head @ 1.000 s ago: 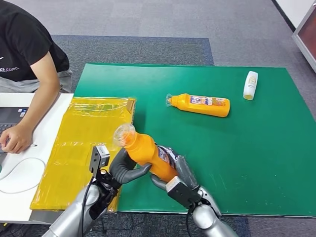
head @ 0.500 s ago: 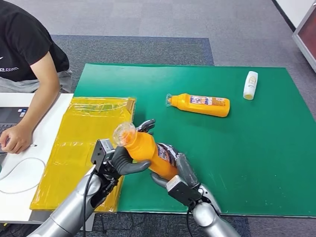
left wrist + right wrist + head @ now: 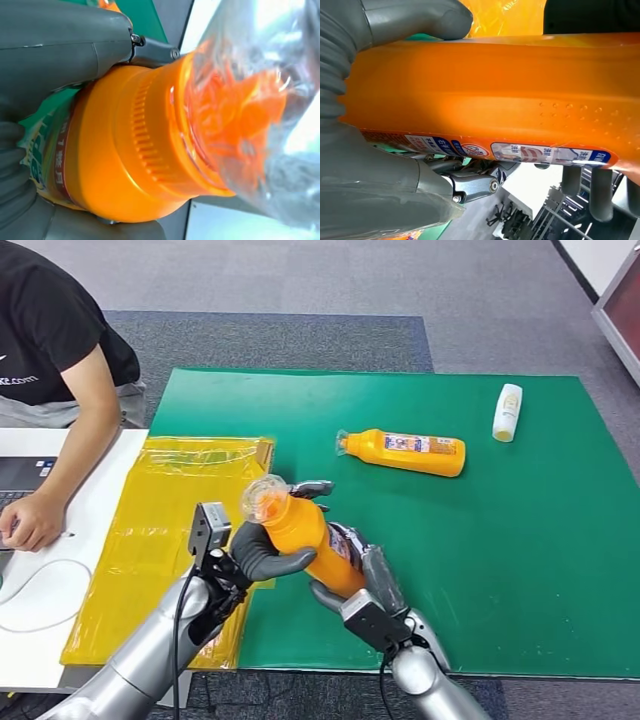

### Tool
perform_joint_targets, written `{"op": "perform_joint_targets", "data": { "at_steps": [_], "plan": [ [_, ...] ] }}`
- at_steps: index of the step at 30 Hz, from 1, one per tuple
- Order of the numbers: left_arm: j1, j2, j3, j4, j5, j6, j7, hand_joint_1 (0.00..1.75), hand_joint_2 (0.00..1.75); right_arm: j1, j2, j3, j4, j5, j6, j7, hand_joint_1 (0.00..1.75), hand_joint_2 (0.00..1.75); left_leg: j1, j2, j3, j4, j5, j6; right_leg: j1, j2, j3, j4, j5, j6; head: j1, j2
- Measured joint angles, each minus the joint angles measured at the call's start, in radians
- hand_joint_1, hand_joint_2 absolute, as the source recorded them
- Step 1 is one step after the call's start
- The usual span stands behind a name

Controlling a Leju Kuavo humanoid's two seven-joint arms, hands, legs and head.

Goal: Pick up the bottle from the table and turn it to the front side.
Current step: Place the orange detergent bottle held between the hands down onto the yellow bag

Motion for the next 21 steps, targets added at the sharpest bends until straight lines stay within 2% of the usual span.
{"op": "perform_joint_targets", "data": {
  "at_steps": [5, 11, 13, 14, 17, 18, 21],
  "plan": [
    [-0.020, -0.006, -0.008, 0.037, 0.029, -0.039, 0.000, 1.75, 1.75, 0.000, 0.000, -0.001, 0.000, -0.013, 0.006, 0.000, 1.75, 1.75, 0.000, 0.000, 0.000, 0.000, 0.000, 0.000, 0.000, 0.000, 0.000, 0.000, 0.000, 0.000, 0.000, 0.000],
    [-0.033, -0.009, -0.013, 0.067, 0.024, -0.038, 0.001, 1.75, 1.75, 0.007, 0.000, -0.001, 0.001, -0.023, 0.008, 0.000, 1.75, 1.75, 0.000, 0.000, 0.000, 0.000, 0.000, 0.000, 0.000, 0.000, 0.000, 0.000, 0.000, 0.000, 0.000, 0.000],
    [-0.037, -0.009, -0.014, 0.072, 0.012, -0.027, 0.002, 1.75, 1.75, 0.010, 0.000, -0.002, 0.001, -0.028, 0.008, 0.001, 1.60, 1.75, 0.000, 0.000, -0.001, 0.000, 0.000, 0.000, 0.000, 0.000, 0.000, 0.000, 0.000, 0.000, 0.000, 0.000],
    [-0.039, -0.008, -0.014, 0.073, 0.003, -0.021, 0.003, 1.75, 1.75, 0.012, 0.000, -0.003, 0.001, -0.030, 0.008, 0.001, 1.37, 1.75, 0.000, 0.000, -0.001, 0.000, 0.000, 0.000, 0.000, 0.000, 0.000, 0.000, 0.000, 0.000, 0.000, 0.000],
    [-0.046, 0.001, -0.016, 0.074, -0.032, -0.007, 0.009, 1.75, 1.75, 0.015, 0.000, -0.007, 0.001, -0.036, 0.006, 0.003, 0.27, 1.75, 0.000, 0.000, -0.001, 0.000, 0.000, 0.000, 0.000, 0.000, 0.000, 0.000, 0.000, 0.000, 0.000, 0.000],
    [-0.050, 0.005, -0.017, 0.074, -0.046, -0.005, 0.013, 1.75, 1.75, 0.017, 0.000, -0.008, 0.000, -0.040, 0.006, 0.004, 0.06, 1.75, 0.000, 0.000, -0.001, 0.000, 0.000, 0.000, 0.000, 0.000, 0.000, 0.000, 0.000, 0.000, 0.000, 0.000],
    [-0.065, 0.030, -0.016, 0.072, -0.092, -0.001, 0.031, 1.75, 1.75, 0.023, 0.003, -0.011, -0.002, -0.057, 0.007, 0.001, 0.00, 1.75, 0.000, 0.000, 0.000, 0.000, 0.000, -0.001, 0.000, 0.000, 0.000, 0.001, 0.000, -0.001, 0.000, 0.000]
  ]
}}
